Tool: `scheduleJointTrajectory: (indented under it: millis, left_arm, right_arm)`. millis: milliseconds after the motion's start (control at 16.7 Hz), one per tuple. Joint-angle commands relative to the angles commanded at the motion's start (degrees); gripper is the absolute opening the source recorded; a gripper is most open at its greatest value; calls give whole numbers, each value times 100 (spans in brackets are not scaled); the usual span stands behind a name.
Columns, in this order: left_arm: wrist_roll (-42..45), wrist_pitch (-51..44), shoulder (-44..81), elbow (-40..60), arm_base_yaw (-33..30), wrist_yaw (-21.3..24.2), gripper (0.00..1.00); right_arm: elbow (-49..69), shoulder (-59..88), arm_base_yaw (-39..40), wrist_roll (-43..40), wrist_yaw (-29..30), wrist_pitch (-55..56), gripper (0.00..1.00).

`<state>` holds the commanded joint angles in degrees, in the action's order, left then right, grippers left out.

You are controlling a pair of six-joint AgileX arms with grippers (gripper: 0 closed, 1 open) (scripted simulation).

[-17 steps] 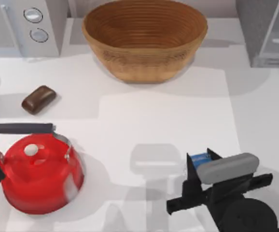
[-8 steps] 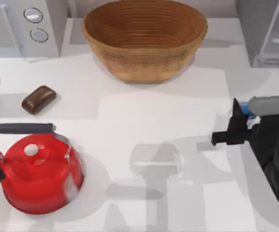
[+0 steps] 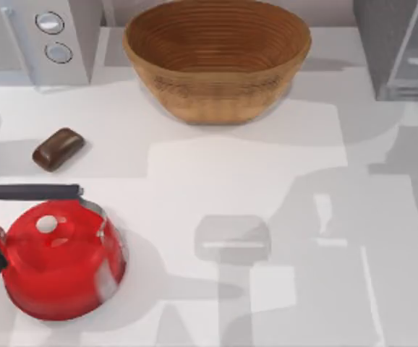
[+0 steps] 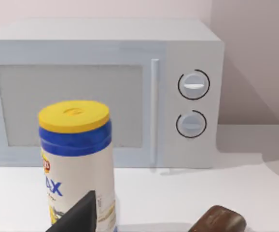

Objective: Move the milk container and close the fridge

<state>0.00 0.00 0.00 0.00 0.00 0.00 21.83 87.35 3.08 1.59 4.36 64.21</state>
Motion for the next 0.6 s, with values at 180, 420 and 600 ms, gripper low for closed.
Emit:
scheduleJointTrajectory:
  millis: [180,420,600]
  left_arm:
    - [0,0,0,0,0,0,100]
    - [0,0,0,0,0,0,100]
    - [0,0,0,0,0,0,100]
  right_arm:
    - [54,-113,-225,-68,-210,-37,0]
    - [47,-83,-209,-55,-198,-35,0]
    - [433,265,-289,-53,-324,-215,0]
